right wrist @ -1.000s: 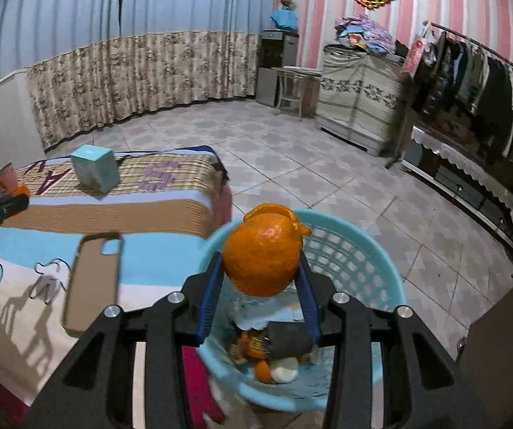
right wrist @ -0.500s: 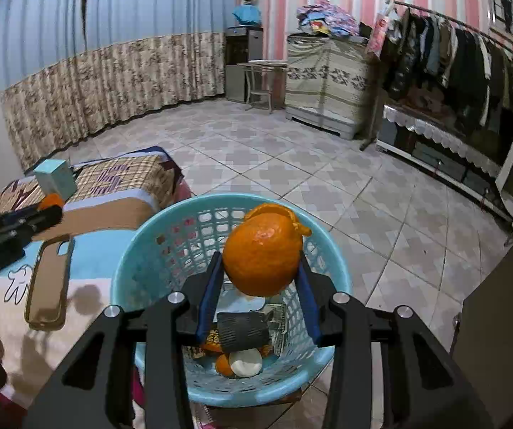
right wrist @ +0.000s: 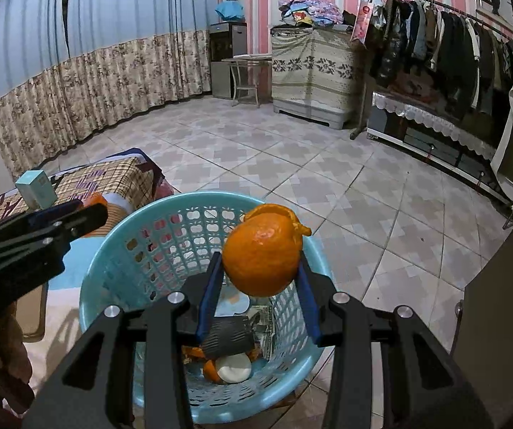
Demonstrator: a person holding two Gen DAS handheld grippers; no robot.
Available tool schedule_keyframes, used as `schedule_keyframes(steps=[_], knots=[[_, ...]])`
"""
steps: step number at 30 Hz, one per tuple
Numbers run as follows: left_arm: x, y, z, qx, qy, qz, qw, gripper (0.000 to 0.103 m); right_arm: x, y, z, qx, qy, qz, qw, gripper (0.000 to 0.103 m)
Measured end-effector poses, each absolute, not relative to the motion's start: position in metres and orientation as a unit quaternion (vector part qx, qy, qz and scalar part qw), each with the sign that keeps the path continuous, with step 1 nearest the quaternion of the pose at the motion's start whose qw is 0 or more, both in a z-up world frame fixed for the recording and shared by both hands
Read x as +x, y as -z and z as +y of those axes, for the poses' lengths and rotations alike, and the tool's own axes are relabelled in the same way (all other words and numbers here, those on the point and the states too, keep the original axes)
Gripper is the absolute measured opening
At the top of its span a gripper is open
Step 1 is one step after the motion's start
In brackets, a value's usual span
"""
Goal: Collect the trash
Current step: 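Release the orange cup from the left tool while the right tool drops the orange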
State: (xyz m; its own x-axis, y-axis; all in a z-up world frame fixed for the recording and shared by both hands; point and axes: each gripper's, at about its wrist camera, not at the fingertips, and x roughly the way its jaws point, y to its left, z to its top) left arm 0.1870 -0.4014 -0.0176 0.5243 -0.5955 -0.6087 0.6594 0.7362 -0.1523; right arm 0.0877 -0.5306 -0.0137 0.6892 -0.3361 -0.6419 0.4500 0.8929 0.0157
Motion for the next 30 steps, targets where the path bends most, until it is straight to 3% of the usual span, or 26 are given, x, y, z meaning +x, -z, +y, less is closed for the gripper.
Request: schedule_keyframes(steps=[7,11,26,28,30], knots=[[0.191,0.008,-0.381,0.052,0.330,0.314,0.889,0.088,0.092,0.019,-0.528,0.086,0.211,0.336,0.914,0.040],[0.192,0.002,-0.362,0.061,0.304,0.304,0.901,0.097,0.095,0.023,-0.521,0.090,0.206,0.339,0.914,0.040],[0.165,-0.022,-0.292,0.090,0.234,0.260,0.932,0.098,0.128,0.043,-0.508,0.096,0.195,0.356,0.909,0.042],[0.158,-0.027,-0.277,0.085,0.230,0.252,0.936,0.098,0.131,0.040,-0.510,0.101,0.202,0.351,0.909,0.048],[0.154,-0.031,-0.264,0.080,0.224,0.247,0.939,0.098,0.132,0.035,-0.510,0.105,0.214,0.339,0.910,0.082]])
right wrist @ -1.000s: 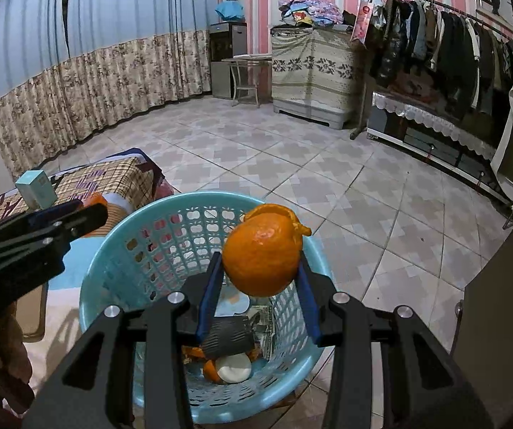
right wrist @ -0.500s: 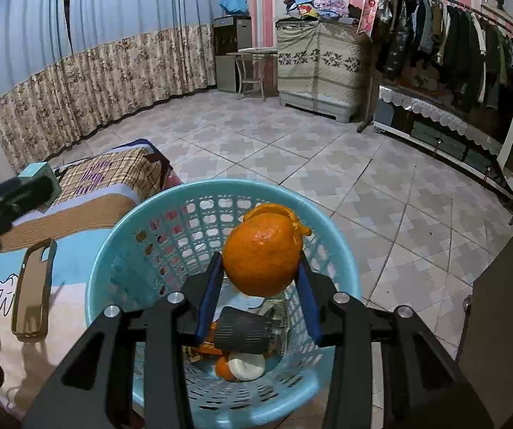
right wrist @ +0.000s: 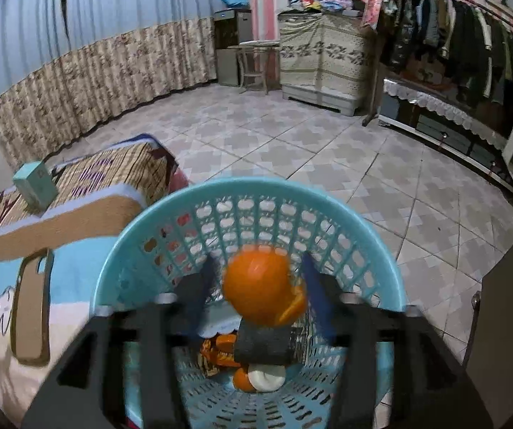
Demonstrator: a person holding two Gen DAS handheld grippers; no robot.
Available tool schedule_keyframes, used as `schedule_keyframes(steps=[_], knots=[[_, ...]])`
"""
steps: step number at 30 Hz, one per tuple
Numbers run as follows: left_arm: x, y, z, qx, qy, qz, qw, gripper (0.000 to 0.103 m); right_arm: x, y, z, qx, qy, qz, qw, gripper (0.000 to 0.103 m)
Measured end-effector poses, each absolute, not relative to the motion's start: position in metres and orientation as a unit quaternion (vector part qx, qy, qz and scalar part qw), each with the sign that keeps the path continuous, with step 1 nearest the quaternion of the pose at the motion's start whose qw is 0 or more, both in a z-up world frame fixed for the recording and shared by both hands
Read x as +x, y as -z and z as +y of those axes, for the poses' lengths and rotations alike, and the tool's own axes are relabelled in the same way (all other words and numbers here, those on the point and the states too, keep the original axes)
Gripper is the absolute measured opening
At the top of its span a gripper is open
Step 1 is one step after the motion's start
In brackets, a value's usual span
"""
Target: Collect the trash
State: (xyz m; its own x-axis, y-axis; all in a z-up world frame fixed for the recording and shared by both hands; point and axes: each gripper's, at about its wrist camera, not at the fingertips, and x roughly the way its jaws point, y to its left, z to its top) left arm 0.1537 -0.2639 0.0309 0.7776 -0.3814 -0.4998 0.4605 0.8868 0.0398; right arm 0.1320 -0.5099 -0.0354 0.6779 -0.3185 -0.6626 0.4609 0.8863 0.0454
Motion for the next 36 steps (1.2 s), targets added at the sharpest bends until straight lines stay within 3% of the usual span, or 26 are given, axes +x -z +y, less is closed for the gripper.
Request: schedule_keyframes(steps=[4,6,21,36], knots=[[0.147,-0.038,-0.233,0.080,0.206,0.235,0.947,0.098,0.134,0.026,-0.508,0.108,0.229,0.335,0.908,0.087],[0.144,-0.041,-0.220,0.076,0.199,0.230,0.950,0.098,0.129,0.020,-0.503,0.106,0.241,0.328,0.907,0.097],[0.100,-0.039,-0.109,0.066,0.122,0.218,0.966,0.098,0.077,-0.024,-0.375,0.059,0.198,0.266,0.942,0.099],[0.056,0.020,-0.029,0.011,0.065,0.256,0.964,0.098,0.034,0.002,-0.241,0.045,0.123,0.245,0.961,0.098]])
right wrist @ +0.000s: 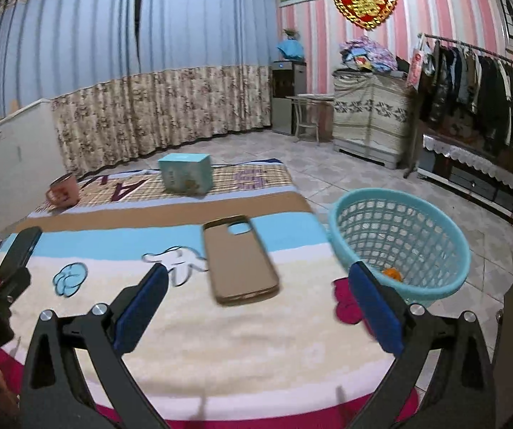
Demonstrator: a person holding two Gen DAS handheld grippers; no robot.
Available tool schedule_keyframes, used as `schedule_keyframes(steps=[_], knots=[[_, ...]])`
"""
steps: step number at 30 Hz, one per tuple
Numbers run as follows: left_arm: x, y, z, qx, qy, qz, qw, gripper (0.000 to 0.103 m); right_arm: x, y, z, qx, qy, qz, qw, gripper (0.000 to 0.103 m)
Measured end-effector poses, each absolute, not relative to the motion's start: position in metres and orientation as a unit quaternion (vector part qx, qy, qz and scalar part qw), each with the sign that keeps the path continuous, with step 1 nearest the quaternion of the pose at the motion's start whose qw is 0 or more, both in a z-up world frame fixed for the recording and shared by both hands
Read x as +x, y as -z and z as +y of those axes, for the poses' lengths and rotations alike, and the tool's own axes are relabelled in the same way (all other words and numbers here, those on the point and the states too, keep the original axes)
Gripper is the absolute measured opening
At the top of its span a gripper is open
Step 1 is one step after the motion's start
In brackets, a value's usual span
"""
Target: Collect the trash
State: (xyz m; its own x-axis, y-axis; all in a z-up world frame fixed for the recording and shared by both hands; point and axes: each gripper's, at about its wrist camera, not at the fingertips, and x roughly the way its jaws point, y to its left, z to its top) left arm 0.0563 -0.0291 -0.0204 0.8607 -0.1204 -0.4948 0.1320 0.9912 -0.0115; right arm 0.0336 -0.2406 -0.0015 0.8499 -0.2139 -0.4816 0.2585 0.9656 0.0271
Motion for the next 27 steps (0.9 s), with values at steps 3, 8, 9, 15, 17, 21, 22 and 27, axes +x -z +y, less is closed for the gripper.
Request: schedule_keyframes(steps=[3,8,9,15,17,21,22,27], knots=[[0.053,0.025,-0.020,0.023,0.055,0.252,0.966,0.098,0.029,0.007,-0.224,0.037,0.119,0.238,0.963,0.098],[0.053,0.035,-0.005,0.012,0.049,0.255,0.966,0.098,0.025,0.021,-0.210,0.039,0.122,0.236,0.963,0.098],[0.054,0.037,-0.004,0.013,0.049,0.258,0.965,0.098,0.024,0.025,-0.207,0.034,0.121,0.239,0.963,0.099],[0.058,0.039,-0.003,-0.004,0.071,0.269,0.961,0.098,0.021,0.033,-0.199,0.000,0.126,0.248,0.960,0.098],[0.057,0.040,-0.005,-0.009,0.082,0.270,0.959,0.098,0.019,0.032,-0.199,-0.003,0.128,0.247,0.961,0.098],[0.049,0.035,-0.009,-0.003,0.084,0.249,0.965,0.098,0.012,0.025,-0.195,-0.007,0.128,0.230,0.965,0.098],[0.047,0.034,-0.009,-0.003,0.085,0.246,0.966,0.098,0.010,0.023,-0.194,-0.007,0.127,0.226,0.966,0.098],[0.039,0.024,-0.007,-0.007,0.083,0.232,0.969,0.098,0.005,0.014,-0.190,-0.002,0.128,0.218,0.968,0.098]])
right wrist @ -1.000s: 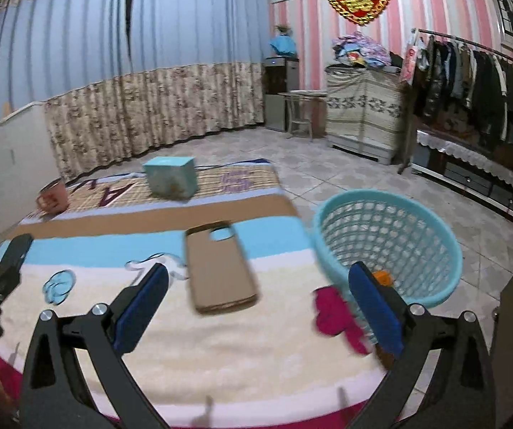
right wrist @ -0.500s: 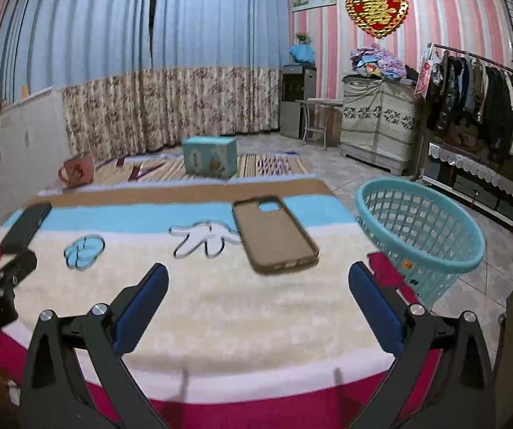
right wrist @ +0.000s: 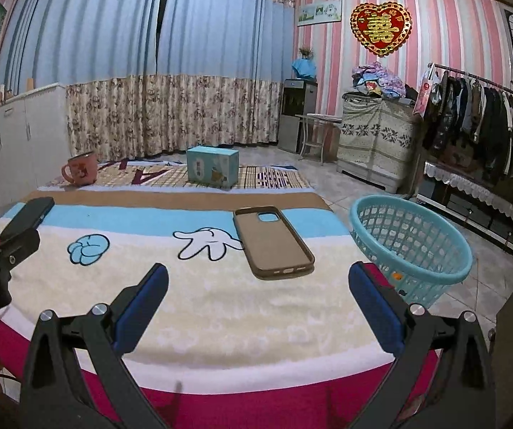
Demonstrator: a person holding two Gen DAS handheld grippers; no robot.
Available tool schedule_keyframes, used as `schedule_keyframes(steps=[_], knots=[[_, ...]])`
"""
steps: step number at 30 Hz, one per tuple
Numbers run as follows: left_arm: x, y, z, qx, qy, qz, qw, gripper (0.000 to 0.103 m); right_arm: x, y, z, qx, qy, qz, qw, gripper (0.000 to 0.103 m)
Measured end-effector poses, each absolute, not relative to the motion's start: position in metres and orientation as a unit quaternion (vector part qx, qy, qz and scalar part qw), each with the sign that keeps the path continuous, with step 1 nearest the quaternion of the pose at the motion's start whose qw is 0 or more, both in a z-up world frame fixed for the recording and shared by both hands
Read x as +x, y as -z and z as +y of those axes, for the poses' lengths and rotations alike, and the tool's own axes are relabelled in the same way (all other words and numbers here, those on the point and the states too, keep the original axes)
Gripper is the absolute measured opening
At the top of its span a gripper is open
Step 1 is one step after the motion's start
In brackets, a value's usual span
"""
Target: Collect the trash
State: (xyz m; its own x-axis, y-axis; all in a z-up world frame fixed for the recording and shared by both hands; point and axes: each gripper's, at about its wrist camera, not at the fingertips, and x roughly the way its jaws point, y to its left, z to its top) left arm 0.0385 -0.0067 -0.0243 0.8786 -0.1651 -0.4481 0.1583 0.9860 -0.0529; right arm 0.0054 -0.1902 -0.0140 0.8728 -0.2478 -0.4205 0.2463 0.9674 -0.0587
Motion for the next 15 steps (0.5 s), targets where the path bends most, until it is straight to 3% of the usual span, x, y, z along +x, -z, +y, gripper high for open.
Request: schedule_keyframes(steps=[15], knots=[[0.018,-0.006,-0.009,0.000,0.092,0.190,0.977,0.098,-0.018,-0.013,-0.192,0.016,0.137,0.178,0.974,0.098]])
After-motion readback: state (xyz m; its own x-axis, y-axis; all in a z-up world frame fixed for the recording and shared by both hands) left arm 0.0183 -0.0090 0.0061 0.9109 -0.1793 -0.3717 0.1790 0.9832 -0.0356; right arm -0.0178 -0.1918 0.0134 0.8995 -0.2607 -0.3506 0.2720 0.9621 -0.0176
